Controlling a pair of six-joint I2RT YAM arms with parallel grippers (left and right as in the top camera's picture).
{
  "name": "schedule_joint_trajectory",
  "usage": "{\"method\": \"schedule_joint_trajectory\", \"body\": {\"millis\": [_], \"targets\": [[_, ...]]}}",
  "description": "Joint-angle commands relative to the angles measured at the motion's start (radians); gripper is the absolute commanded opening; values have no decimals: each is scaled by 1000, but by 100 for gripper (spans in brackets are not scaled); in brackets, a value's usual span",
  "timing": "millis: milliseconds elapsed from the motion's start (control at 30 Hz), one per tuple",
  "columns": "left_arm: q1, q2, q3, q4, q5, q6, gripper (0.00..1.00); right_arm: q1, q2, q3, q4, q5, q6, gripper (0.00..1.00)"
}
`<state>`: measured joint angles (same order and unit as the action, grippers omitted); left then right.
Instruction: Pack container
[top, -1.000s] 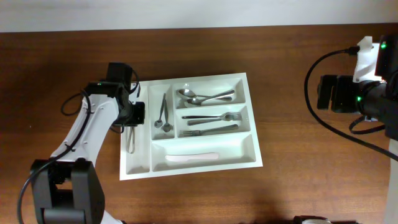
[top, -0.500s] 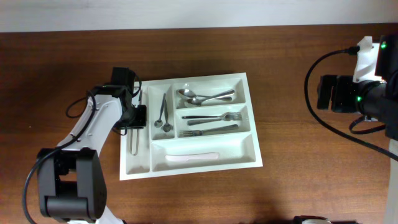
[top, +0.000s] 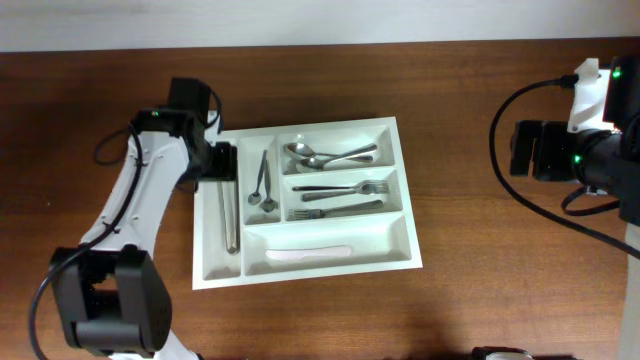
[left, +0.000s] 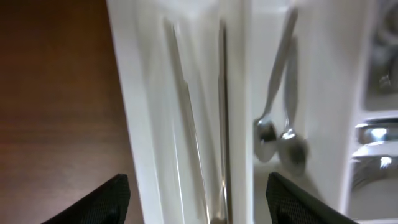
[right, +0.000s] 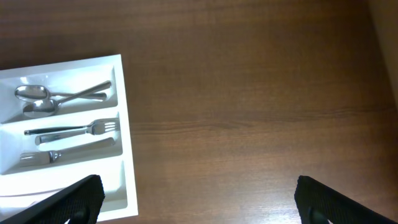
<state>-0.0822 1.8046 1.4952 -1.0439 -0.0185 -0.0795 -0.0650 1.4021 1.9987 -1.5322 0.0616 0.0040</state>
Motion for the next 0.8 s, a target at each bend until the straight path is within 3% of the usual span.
{"method": "schedule_joint_trajectory", "body": {"millis": [0,233,467,500,533,767], "targets": [[5,-41,118,-41,3,-3,72,-8,2,-3,3,2,12,99],[5,-111,288,-85,-132,-3,75,-8,2,-3,3,2,12,99],[28,-212,323,-99,-170,-3,82,-8,2,-3,3,2,12,99],[37,-232,323,-98,-170,-3,85,-8,2,-3,3,1,12,99],[42,-245,323,-98,-170,-3,100,-8,2,-3,3,1,12,99],[68,-308,323,-122,-170,-2,99,-8,2,-3,3,2,12,99]]}}
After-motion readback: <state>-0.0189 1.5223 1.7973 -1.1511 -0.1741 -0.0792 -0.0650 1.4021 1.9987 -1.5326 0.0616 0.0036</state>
